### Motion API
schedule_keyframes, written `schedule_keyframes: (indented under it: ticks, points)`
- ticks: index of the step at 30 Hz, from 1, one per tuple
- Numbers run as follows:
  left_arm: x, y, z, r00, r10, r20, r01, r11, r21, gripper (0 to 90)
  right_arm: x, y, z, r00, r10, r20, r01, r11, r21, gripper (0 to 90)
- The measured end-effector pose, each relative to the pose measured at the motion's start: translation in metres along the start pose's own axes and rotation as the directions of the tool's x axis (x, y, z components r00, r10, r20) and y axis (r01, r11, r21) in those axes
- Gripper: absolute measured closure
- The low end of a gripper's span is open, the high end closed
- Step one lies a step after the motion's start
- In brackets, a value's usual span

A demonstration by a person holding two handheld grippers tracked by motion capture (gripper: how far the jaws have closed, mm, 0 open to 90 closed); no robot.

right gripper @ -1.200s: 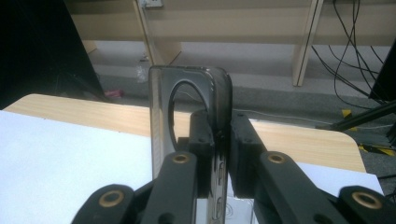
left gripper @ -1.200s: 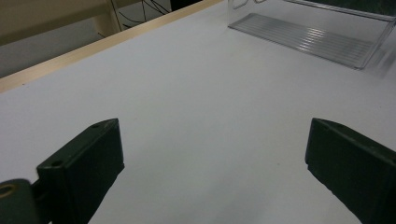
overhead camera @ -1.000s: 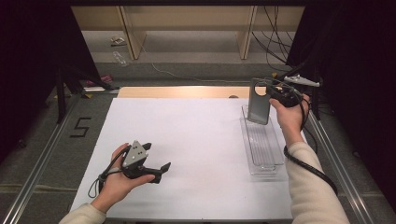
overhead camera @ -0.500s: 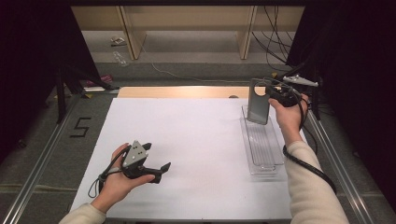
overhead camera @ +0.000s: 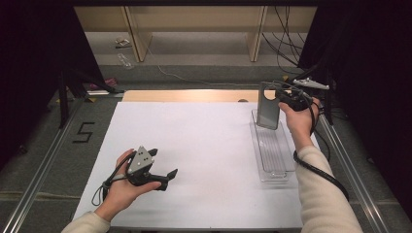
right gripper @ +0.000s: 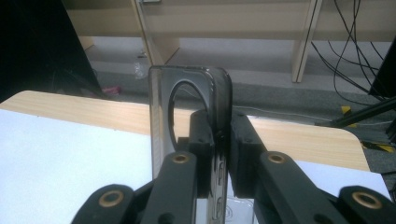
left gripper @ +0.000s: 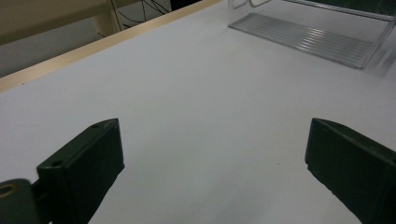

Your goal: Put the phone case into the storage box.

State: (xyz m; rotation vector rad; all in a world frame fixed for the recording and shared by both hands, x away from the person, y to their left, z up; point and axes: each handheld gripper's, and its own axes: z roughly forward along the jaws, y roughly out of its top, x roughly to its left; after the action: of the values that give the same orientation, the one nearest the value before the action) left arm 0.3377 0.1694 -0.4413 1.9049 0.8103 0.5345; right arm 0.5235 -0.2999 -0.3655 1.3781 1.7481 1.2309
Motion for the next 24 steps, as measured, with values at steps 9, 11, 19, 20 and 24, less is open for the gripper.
schedule_keyframes:
  ticks: [9, 11, 19, 20, 24]
  points:
    - [0.0001, 0.0, 0.0001, 1.0, 0.002, 0.001, -0.002, 1.0, 0.0, 4.0, -0.0005, -0.0014, 0.0031, 1.0, -0.002, 0.001, 0.002, 1.0, 0.008, 82.0]
    - [0.0, -0.0001, 0.0, 1.0, 0.001, 0.0, -0.001, 1.0, 0.001, 4.0, -0.0004, -0.0015, 0.0038, 1.0, -0.001, 0.0, 0.001, 1.0, 0.008, 82.0]
    - [0.0001, 0.0, 0.0, 1.0, 0.0, -0.001, 0.0, 1.0, 0.0, 4.0, -0.0007, -0.0019, 0.0057, 1.0, -0.003, 0.002, 0.003, 1.0, 0.014, 82.0]
    - [0.0001, 0.0, 0.0, 1.0, 0.001, 0.0, -0.001, 1.0, 0.0, 4.0, -0.0008, -0.002, 0.0061, 1.0, -0.004, 0.004, 0.004, 1.0, 0.015, 82.0]
    - [0.0001, 0.0, 0.0001, 1.0, 0.0, -0.001, 0.0, 1.0, 0.001, 4.0, -0.0009, -0.0025, 0.0074, 1.0, -0.006, 0.004, 0.006, 1.0, 0.018, 82.0]
